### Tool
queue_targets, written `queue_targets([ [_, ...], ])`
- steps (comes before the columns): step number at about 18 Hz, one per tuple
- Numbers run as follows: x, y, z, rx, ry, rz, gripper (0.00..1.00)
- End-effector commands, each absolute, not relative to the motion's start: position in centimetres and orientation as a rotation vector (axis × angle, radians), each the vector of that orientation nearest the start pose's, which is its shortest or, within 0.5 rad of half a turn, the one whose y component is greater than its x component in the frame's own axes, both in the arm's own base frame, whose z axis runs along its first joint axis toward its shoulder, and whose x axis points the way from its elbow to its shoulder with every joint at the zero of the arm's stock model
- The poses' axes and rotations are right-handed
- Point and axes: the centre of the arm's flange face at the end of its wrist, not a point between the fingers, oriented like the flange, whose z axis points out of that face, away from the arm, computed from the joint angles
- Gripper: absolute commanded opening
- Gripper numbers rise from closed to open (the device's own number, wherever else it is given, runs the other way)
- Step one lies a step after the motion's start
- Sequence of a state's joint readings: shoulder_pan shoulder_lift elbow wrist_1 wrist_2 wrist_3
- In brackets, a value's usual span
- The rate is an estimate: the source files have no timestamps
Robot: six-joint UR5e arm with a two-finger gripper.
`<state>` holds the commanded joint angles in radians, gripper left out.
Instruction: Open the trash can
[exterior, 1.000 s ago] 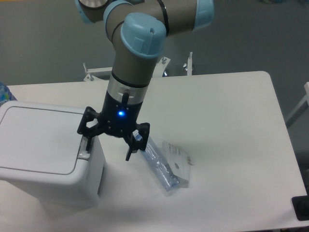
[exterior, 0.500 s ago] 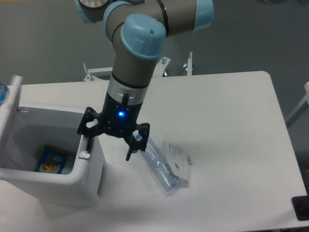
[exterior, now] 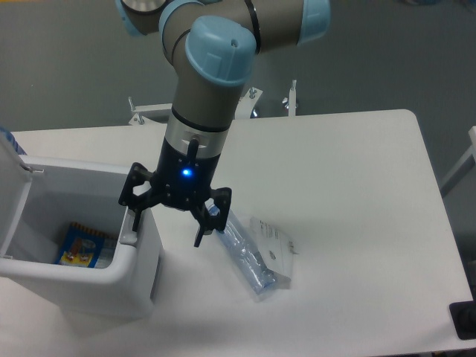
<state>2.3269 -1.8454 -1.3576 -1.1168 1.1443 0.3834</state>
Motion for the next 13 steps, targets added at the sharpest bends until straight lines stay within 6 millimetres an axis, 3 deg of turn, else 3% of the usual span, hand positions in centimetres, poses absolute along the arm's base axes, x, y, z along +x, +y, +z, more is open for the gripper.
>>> queue_targets([
  [3, -34.8, 56.4, 49.6, -2.547, -0.427, -0.17, 1.0],
  [8, -38.4, 55.1, 50.7, -2.514, -0.438, -0.107, 1.0],
  [11, -40.9, 54.1, 49.4, -2.522, -0.468, -0.098, 1.0],
  [13, -43.1, 52.0, 47.7, -2.548, -0.483, -0.086, 1.0],
])
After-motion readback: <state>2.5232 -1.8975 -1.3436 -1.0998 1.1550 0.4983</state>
